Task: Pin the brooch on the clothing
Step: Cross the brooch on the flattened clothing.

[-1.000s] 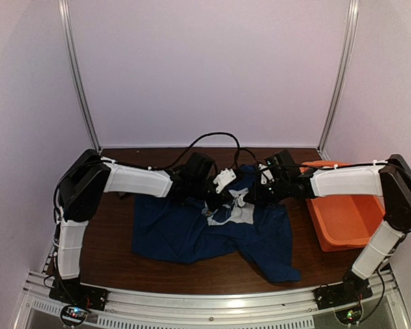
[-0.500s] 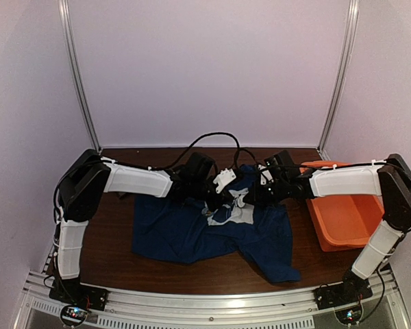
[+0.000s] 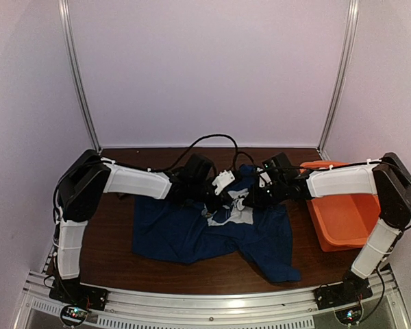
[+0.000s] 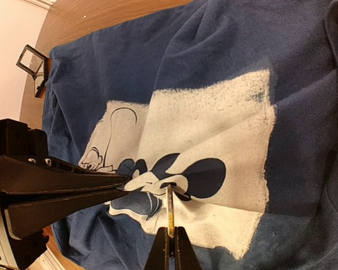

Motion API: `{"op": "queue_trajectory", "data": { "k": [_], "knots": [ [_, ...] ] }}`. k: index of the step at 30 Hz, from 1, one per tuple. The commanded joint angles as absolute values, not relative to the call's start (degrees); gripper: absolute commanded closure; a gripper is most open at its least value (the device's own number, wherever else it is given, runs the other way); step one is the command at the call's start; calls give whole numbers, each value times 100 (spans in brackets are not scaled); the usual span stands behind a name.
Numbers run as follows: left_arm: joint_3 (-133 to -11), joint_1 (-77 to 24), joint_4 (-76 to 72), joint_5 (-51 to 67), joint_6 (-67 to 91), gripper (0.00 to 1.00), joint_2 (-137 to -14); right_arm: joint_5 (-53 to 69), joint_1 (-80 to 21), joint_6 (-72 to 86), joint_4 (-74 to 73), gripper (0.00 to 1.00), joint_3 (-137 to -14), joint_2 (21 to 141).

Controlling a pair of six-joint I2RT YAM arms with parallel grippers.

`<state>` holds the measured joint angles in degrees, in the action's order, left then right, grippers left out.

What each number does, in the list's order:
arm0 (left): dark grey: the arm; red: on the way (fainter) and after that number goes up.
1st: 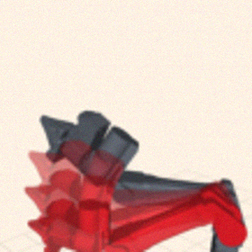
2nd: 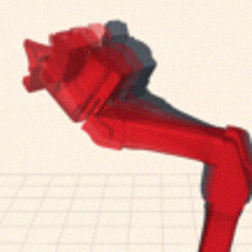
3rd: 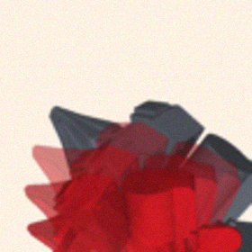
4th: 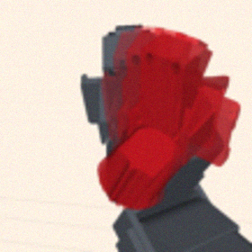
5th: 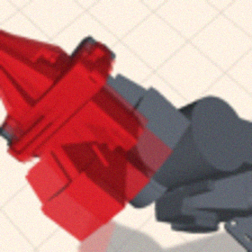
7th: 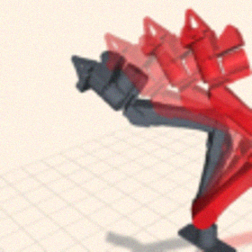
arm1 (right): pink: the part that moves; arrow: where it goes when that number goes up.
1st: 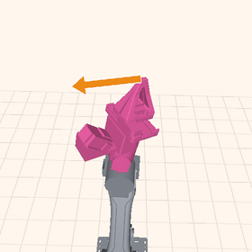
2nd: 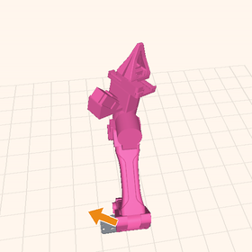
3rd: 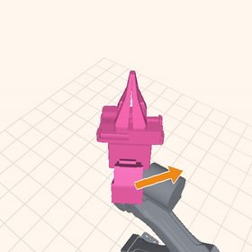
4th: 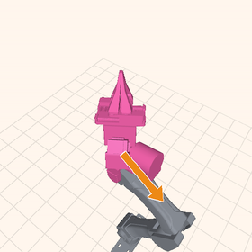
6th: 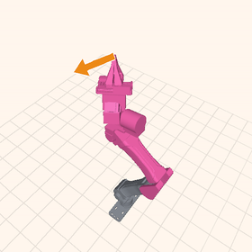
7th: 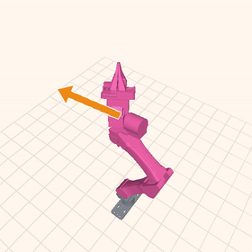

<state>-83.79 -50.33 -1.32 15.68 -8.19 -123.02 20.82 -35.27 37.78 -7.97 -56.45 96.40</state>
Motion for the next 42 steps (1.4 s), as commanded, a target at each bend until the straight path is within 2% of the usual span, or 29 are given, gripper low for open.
{"op": "queue_trajectory", "data": {
  "k": [1,20,42],
  "knots": [
    [-8302,-5034,-457,1706,-813,100,-11964,2022,-3504,3806,-926,100,-5816,9658],
    [-8220,-5036,-505,1771,-860,100,-11893,350,-3514,4051,-1089,100,-5784,8868],
    [-8192,-5036,-597,1989,-801,100,-11874,242,-3967,4197,-758,100,-6029,9700]
  ]
}}
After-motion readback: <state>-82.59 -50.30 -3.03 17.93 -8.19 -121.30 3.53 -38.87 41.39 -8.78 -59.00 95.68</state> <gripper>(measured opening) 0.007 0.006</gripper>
